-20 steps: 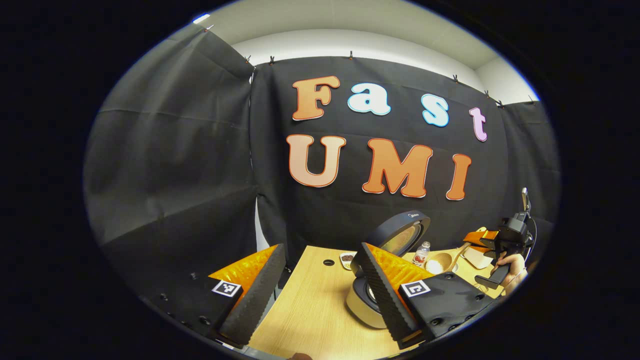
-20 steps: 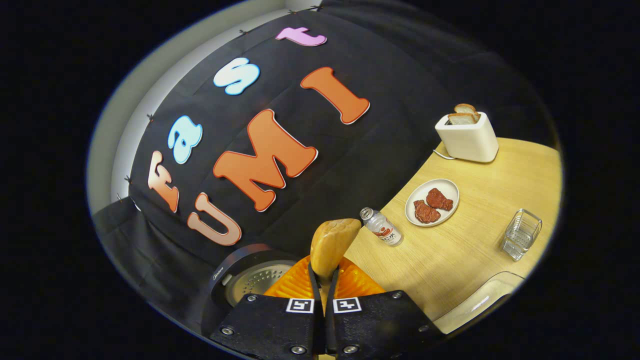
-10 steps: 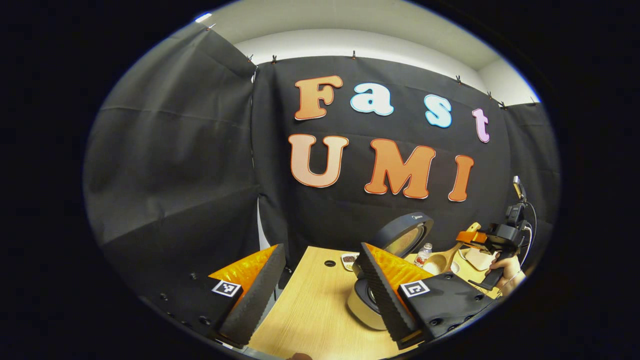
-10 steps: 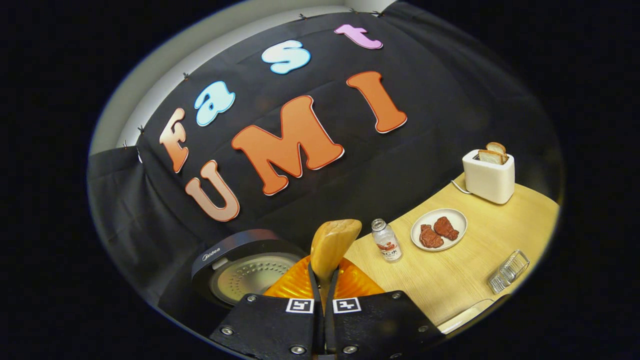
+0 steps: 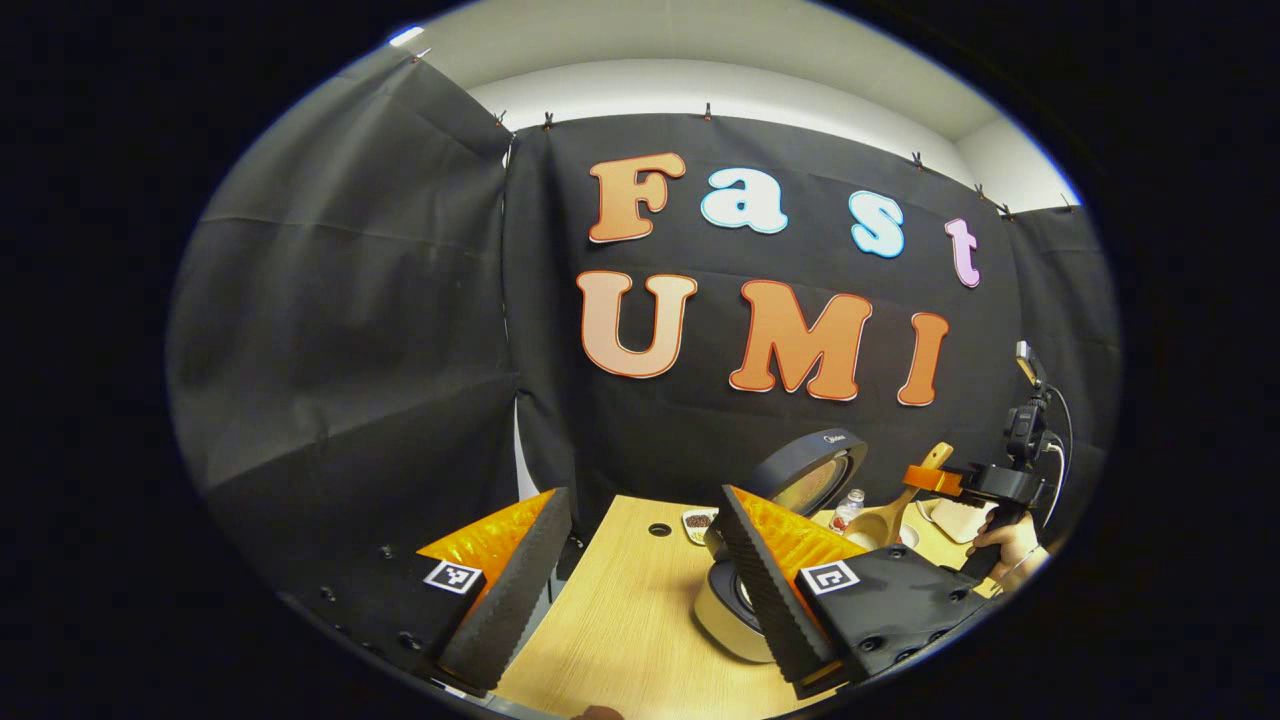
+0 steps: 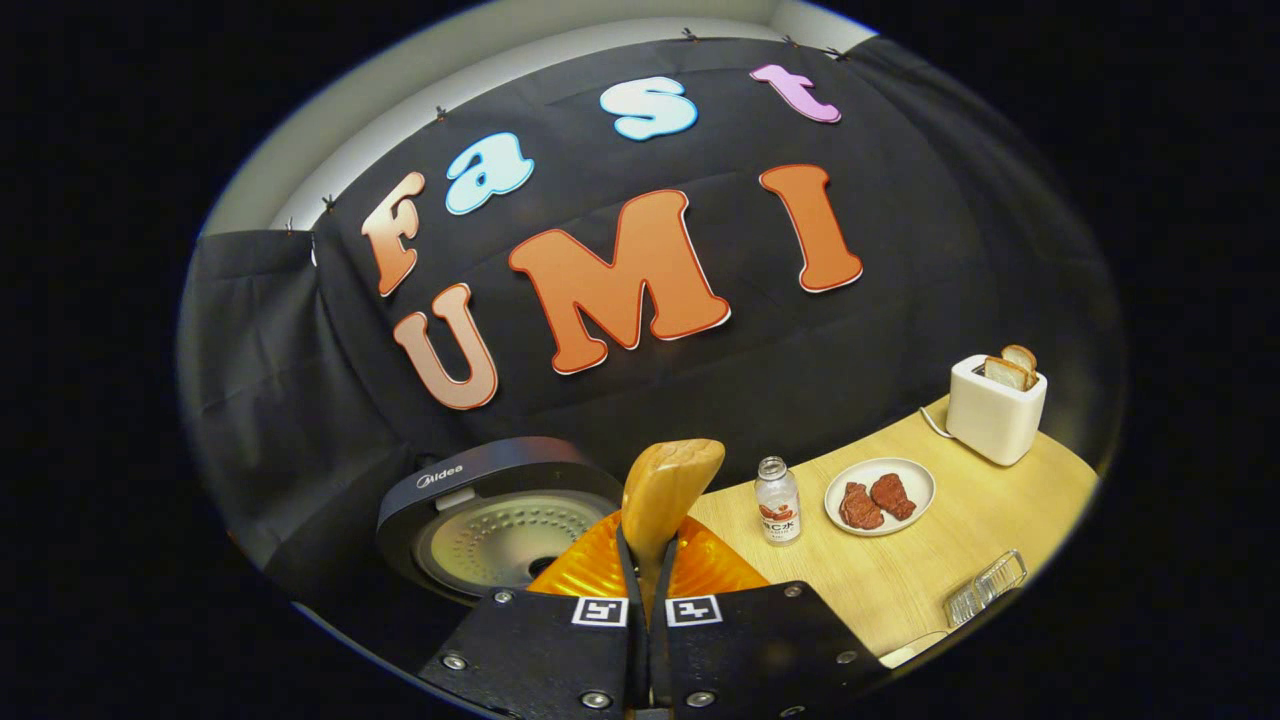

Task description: Close the left gripper, press the button to open the rice cooker; take a wooden spoon from the chopstick holder with the right hand, scoop a spoonful of rice and pour it into the rice cooker, then put the wooden spoon back into the chopstick holder.

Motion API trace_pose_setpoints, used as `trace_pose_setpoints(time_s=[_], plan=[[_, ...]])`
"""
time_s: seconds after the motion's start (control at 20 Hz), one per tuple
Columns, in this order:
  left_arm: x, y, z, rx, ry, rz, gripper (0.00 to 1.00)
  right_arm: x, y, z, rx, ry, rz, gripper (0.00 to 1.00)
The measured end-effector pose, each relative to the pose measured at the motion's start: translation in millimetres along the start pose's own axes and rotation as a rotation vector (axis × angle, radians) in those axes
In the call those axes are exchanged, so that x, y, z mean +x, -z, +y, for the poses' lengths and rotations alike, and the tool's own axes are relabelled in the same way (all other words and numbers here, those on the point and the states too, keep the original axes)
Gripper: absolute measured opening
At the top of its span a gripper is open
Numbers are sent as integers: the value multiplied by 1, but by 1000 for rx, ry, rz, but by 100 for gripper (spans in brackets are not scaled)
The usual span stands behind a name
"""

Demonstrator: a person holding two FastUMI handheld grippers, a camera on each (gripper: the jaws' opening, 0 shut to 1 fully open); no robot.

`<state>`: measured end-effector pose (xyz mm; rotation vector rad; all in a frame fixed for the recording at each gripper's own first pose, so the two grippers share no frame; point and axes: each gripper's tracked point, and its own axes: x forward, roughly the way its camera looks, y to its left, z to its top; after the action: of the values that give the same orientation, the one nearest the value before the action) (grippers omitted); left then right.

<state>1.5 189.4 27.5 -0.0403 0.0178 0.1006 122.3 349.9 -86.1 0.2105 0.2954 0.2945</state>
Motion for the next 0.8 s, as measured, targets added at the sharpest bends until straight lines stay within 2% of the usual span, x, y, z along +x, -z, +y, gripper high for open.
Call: trace_pose_setpoints(time_s=[0.8], plan=[[-3, 2, 12, -1, -30, 5, 99, -7, 4, 55, -417, -127, -59, 0]])
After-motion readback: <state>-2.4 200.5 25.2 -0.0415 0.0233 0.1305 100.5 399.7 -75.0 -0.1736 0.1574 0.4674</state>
